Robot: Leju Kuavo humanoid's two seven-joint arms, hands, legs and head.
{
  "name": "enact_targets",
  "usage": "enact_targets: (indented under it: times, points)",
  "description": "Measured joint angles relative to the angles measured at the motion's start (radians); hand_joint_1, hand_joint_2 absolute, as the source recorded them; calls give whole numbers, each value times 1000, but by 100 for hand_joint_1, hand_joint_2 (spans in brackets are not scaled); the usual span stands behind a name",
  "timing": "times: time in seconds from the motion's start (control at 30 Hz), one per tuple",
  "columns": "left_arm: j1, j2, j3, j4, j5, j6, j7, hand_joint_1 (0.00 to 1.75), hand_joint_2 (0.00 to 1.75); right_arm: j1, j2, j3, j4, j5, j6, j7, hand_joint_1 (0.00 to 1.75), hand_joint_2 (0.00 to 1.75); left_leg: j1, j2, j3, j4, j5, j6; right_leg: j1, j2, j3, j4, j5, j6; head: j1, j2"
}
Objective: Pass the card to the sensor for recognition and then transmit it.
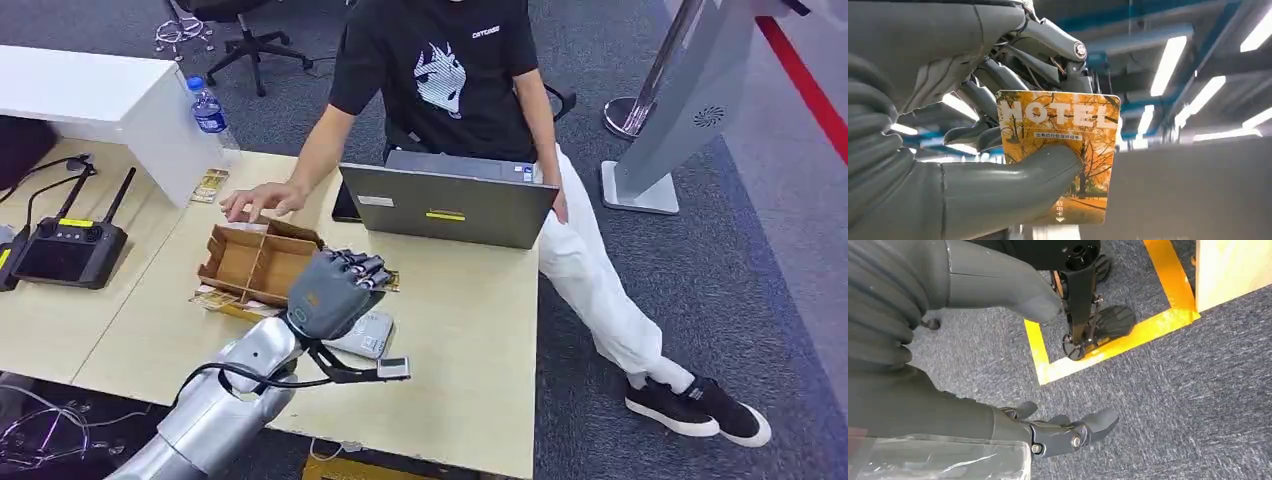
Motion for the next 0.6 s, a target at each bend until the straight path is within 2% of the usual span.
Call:
enact_targets:
  times: [0.17, 0.33, 0.6]
  points:
    - [-1, -21, -4, 122, 8, 26, 0, 175, 175, -1, 0, 0, 1, 5, 0, 0, 0, 175, 0, 0, 0, 0, 0, 0, 0, 0, 0, 0, 0, 0, 0, 0]
    - [-7, -33, -5, 182, 10, 19, 3, 175, 175, -1, 0, 0, 2, 19, 2, -1, 0, 175, 0, 0, 0, 0, 0, 0, 0, 0, 0, 0, 0, 0, 0, 0]
    - [-17, -64, -5, 359, 13, 44, 3, 175, 175, -1, 0, -2, 3, 22, 16, -10, 0, 175, 0, 0, 0, 0, 0, 0, 0, 0, 0, 0, 0, 0, 0, 0]
